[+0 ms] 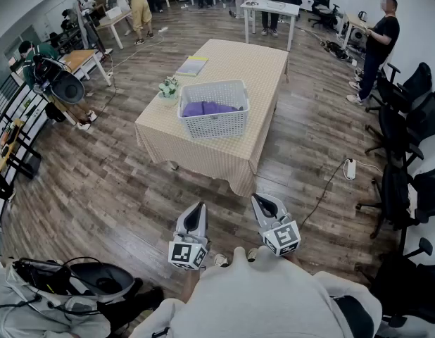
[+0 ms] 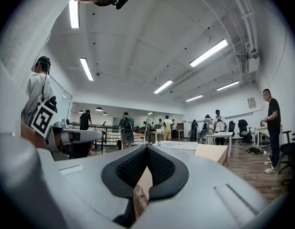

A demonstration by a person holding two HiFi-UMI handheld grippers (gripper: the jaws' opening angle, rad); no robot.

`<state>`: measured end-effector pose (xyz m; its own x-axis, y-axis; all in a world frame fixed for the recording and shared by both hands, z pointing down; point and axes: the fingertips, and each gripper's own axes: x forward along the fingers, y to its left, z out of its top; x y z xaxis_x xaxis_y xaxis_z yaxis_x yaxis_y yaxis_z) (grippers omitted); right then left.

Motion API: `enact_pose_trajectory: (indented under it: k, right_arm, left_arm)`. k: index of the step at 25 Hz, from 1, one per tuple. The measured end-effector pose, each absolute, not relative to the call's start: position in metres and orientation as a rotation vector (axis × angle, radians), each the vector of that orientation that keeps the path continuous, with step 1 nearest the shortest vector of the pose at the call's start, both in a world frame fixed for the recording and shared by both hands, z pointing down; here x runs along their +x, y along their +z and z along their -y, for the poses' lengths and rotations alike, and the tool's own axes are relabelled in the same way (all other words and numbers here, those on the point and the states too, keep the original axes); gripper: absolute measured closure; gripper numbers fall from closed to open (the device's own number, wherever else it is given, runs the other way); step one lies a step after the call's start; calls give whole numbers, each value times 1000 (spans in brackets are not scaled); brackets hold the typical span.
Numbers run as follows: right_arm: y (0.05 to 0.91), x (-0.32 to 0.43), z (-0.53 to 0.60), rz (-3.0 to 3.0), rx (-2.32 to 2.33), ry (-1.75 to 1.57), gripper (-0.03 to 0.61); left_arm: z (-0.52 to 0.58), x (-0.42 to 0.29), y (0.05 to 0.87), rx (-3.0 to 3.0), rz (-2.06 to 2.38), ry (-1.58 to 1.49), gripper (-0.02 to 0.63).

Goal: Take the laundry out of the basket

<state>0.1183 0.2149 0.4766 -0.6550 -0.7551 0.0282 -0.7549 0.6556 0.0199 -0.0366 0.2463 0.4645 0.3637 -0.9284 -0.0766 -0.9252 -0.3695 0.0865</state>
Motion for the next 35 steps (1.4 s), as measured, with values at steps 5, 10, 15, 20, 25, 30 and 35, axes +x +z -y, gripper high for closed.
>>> enact_pose_trajectory:
  k: [5,10,15,20,25,30,35]
  right_arm:
    - [475,123,-216,2836,1283,-18,580]
    - [475,127,-215,2836,1275,-18,580]
    - [476,131,-213,2841,1271,-15,580]
    - [474,135,-215,2901,1250,41,580]
    - [471,142,-211,2939,1237,63,579]
    - [474,156,-204,2944,1217,68,578]
    - [484,168,-201,2926,1193,45,580]
  left_arm:
    - [-248,-27,465,2584,1743,-154,603]
    - [-249,-22,464,2581,1740,-162,603]
    - [-248,-18,464,2578,1745,-155,603]
    - [-247,-14,467,2570,1748,-148,603]
    - [-242,-7,467,2561,1761,-134,603]
    - [-236,7,469,2547,1779,-122,603]
    - [-236,26,474,2537,1783,-116,603]
